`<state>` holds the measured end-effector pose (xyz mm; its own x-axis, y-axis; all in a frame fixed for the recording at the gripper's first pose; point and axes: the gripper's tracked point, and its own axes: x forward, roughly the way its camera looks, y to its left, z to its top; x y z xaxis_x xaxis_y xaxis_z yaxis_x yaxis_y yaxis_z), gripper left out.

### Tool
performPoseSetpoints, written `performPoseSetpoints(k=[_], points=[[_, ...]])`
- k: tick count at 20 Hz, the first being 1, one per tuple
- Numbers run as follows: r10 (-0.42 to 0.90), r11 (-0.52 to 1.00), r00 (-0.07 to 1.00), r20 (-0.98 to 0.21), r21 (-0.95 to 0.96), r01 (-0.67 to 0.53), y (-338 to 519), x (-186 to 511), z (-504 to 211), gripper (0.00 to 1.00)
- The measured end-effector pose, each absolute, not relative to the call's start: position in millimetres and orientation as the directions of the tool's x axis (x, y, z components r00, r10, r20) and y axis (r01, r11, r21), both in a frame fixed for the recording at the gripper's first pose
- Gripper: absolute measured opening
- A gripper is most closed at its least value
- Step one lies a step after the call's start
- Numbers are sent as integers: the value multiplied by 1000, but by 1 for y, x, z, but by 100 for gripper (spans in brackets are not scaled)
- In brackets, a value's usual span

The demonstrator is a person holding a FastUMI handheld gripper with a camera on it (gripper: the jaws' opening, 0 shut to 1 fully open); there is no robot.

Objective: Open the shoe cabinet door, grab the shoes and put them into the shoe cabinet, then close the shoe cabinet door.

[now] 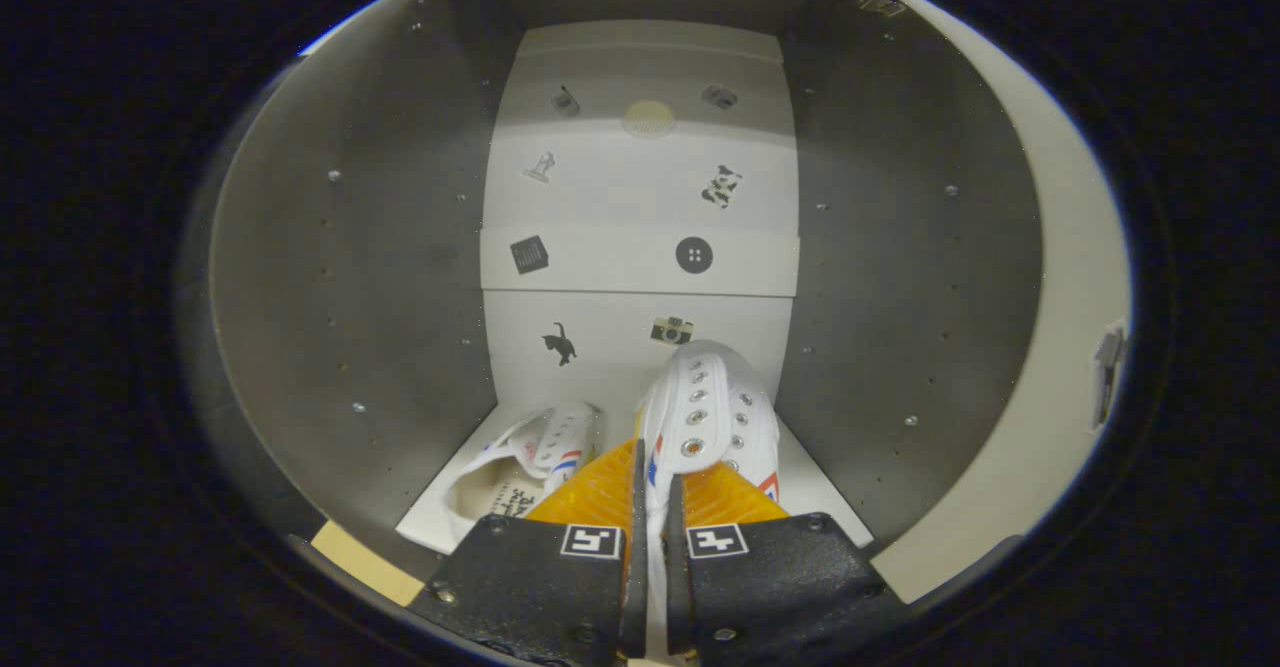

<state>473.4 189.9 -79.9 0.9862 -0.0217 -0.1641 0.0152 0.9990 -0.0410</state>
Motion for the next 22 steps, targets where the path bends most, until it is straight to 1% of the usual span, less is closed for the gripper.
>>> performPoseSetpoints(k=[5, 9, 13, 18, 19, 20, 21, 22], points=[[-38, 998, 966, -255, -56, 25, 192, 511, -101, 11], [10, 1000, 943, -332, 3, -9, 208, 523, -125, 11], [25, 996, 932, -361, 88, 8, 210, 527, -132, 11], [8, 995, 929, -369, 97, 30, 212, 526, -131, 13], [-2, 994, 932, -361, 103, 42, 210, 525, -131, 16], [-7, 993, 937, -350, 111, 49, 210, 525, -129, 32], [-14, 992, 938, -346, 110, 56, 209, 521, -127, 37], [-22, 991, 941, -338, 117, 65, 208, 518, -125, 46]])
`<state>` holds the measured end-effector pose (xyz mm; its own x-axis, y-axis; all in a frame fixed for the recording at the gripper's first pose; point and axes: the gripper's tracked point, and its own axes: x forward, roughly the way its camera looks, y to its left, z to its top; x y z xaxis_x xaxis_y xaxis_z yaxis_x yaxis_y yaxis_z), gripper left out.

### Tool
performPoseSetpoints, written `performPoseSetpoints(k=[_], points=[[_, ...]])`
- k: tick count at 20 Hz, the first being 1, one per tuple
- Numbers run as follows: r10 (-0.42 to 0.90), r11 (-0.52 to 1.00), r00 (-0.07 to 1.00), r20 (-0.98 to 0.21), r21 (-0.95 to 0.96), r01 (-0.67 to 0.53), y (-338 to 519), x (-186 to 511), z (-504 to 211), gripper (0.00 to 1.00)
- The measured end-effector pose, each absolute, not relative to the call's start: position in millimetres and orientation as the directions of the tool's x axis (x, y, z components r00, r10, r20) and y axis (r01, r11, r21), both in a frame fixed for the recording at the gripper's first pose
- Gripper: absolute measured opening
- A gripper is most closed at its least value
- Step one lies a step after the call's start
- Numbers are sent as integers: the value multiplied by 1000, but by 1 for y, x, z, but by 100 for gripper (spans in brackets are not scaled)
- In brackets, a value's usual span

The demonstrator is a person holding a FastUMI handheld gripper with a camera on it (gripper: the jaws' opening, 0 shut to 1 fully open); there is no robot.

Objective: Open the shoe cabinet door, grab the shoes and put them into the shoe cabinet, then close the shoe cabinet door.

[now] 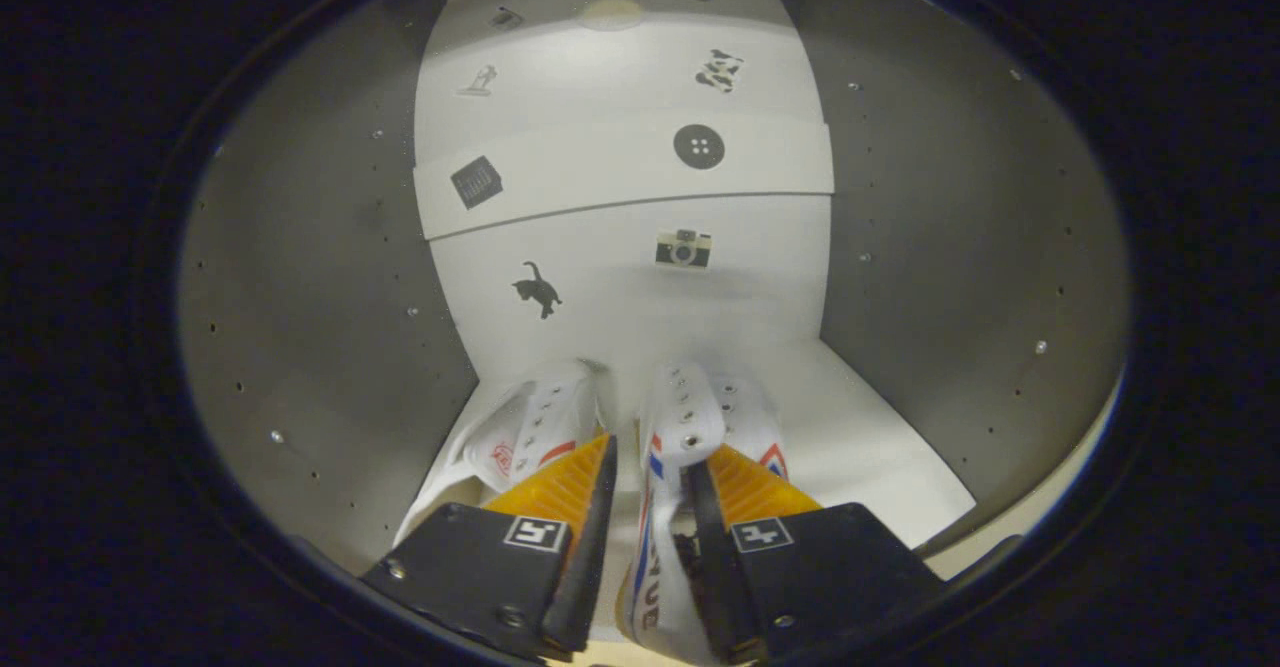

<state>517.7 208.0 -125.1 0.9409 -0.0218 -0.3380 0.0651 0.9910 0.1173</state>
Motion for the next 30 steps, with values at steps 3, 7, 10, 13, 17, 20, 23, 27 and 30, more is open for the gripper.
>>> performPoseSetpoints(k=[3, 7, 10, 13, 17, 20, 23, 27, 30], points=[[-16, 985, 951, -309, 158, 68, 208, 503, -116, 75], [-27, 985, 955, -295, 153, 76, 205, 477, -113, 94], [-40, 988, 967, -251, 136, 76, 203, 452, -100, 94], [-42, 993, 977, -209, 99, 63, 207, 421, -83, 94], [-3, 1000, 992, -125, 27, 6, 221, 360, -56, 94], [12, 1000, 998, -67, 11, -11, 227, 300, -37, 96], [36, 999, 999, -31, -6, -36, 230, 236, -29, 99], [44, 999, 999, 32, 15, -44, 219, 152, -16, 99], [44, 999, 998, 55, 20, -45, 203, 100, -9, 99]])
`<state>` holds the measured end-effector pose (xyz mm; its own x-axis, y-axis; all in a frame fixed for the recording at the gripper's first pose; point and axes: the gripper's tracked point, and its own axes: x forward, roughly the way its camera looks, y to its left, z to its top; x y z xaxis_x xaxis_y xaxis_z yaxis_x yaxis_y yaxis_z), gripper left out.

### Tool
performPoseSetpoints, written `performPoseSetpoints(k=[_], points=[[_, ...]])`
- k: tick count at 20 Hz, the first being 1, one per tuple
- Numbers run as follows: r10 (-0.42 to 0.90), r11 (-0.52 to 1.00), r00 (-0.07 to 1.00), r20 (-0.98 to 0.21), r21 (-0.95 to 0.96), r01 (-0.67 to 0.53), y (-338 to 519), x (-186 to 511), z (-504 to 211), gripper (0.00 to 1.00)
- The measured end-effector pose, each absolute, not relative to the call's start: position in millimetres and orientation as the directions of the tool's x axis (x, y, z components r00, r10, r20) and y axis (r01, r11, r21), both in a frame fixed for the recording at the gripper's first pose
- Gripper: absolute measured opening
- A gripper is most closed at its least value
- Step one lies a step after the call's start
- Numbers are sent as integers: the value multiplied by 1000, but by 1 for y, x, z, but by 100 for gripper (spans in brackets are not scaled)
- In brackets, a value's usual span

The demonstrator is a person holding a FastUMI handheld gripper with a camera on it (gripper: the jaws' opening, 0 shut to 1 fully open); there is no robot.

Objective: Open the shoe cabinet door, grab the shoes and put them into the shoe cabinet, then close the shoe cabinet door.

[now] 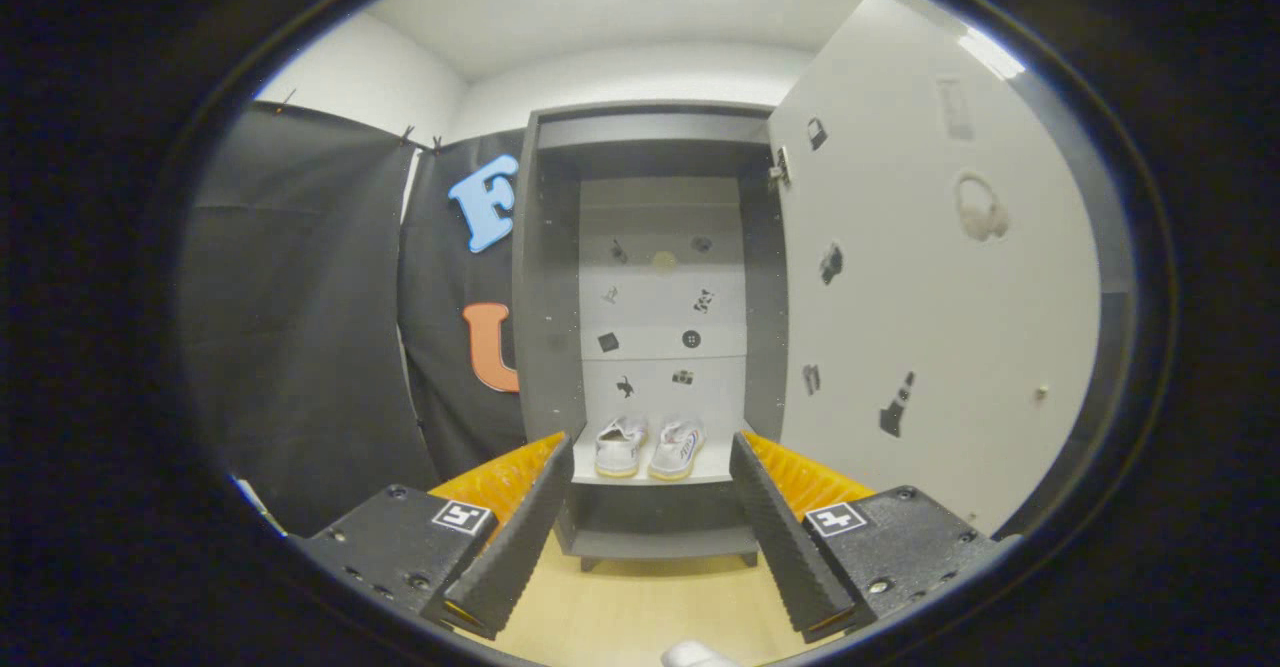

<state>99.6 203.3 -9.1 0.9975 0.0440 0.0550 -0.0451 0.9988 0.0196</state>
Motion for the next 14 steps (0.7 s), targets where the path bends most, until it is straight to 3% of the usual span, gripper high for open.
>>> performPoseSetpoints(k=[5, 14], points=[[8, 999, 999, 46, 39, -10, 156, 30, -12, 99], [-215, 974, 976, 23, 83, 213, 2, -38, -22, 99]])
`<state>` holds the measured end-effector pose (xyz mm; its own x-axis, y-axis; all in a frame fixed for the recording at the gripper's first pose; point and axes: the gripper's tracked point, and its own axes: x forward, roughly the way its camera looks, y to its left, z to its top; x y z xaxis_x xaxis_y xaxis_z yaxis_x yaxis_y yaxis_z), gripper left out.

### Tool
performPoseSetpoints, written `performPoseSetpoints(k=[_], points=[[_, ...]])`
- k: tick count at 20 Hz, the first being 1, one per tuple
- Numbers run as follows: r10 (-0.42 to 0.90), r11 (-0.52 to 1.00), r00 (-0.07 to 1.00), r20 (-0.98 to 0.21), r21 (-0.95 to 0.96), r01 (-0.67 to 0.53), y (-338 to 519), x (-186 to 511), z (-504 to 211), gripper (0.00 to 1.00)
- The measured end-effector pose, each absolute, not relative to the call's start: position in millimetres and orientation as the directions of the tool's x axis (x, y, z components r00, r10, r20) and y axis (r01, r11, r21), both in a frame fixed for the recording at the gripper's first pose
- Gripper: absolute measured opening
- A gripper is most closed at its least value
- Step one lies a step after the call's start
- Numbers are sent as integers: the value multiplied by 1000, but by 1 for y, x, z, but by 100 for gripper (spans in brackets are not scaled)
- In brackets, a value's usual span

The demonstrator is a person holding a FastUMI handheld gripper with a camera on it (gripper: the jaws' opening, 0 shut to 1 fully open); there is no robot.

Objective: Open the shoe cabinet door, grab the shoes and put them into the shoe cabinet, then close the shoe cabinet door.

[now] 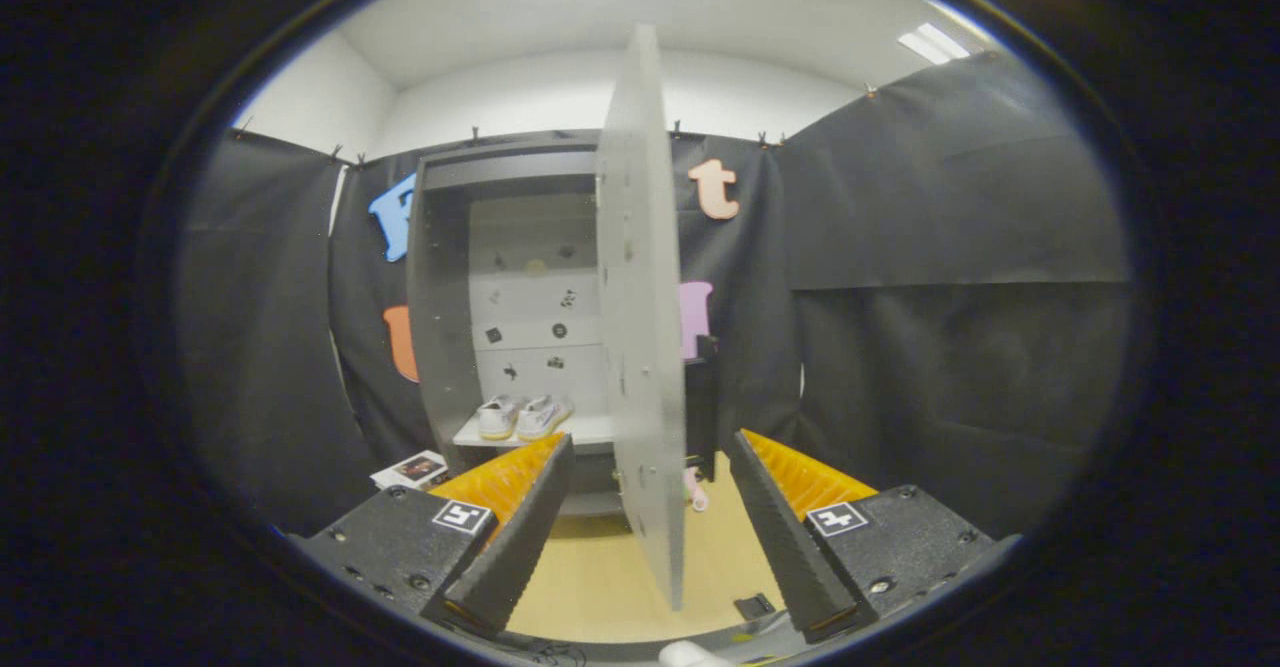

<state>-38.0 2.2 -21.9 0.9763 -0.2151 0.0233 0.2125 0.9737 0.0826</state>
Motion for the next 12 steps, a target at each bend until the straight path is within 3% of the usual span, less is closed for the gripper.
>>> performPoseSetpoints(k=[6, 12], points=[[-285, 952, 958, 9, 122, 282, -87, -32, -24, 99], [-139, 985, 990, 6, 101, 137, -110, 26, -15, 100]])
